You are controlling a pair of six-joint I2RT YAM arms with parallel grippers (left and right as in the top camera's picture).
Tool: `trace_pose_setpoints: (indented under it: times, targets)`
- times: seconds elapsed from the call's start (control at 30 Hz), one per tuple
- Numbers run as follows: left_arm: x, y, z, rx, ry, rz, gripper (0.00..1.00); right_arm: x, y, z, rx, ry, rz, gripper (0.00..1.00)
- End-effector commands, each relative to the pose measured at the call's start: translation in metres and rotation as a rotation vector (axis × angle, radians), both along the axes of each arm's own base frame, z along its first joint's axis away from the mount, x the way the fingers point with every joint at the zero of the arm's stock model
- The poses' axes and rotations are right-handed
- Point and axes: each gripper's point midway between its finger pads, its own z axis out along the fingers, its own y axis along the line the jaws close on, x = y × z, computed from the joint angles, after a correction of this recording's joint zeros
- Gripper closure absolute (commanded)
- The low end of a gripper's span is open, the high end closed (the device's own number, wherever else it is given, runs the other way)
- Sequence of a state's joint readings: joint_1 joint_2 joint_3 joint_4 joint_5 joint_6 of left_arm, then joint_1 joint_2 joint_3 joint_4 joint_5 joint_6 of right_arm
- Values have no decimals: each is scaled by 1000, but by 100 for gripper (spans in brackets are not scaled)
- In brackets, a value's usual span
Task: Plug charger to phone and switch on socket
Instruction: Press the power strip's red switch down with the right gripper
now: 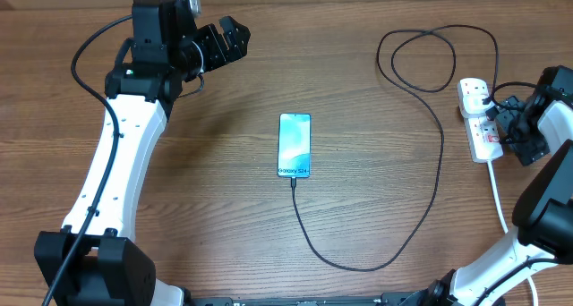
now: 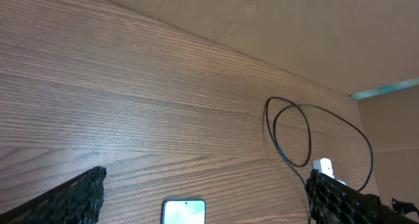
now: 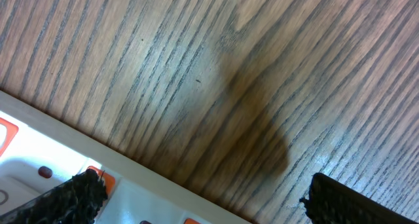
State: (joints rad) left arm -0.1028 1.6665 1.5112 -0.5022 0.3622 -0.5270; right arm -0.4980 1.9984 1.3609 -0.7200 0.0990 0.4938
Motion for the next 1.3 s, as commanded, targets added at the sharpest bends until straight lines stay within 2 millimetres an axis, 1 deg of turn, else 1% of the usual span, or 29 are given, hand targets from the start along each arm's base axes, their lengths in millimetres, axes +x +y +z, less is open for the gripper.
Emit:
trace_pose_setpoints:
  times: [0.0,0.3,0.47,0.73,0.9,1.0,1.07,1.1,1.17,1.27]
  targets:
    - [0,0,9,5,-23,1,0,-4,22,-16,91,30,59,0]
    - [0,0,9,5,-23,1,0,-5,24,-16,93,36,83,0]
    - [0,0,9,5,-23,1,0,-5,29,-17,119,32,91,0]
    - [0,0,9,5,-23,1,0,-14,33,-18,138,66,90,0]
    - [0,0,9,5,-23,1,0,-14,33,-18,136,71,88,0]
    - [0,0,9,5,-23,1,0,-19,26,-18,97,95,78,0]
    - [0,0,9,5,-23,1,0,-25,17,-14,62,129,62,0]
    - [0,0,9,5,-23,1,0,-27,13,-8,50,143,54,0]
    - [0,0,9,5,-23,1,0,-27,7,8,42,149,45,0]
    - [0,0,9,5,-23,1,1,-24,2,38,23,139,41,0]
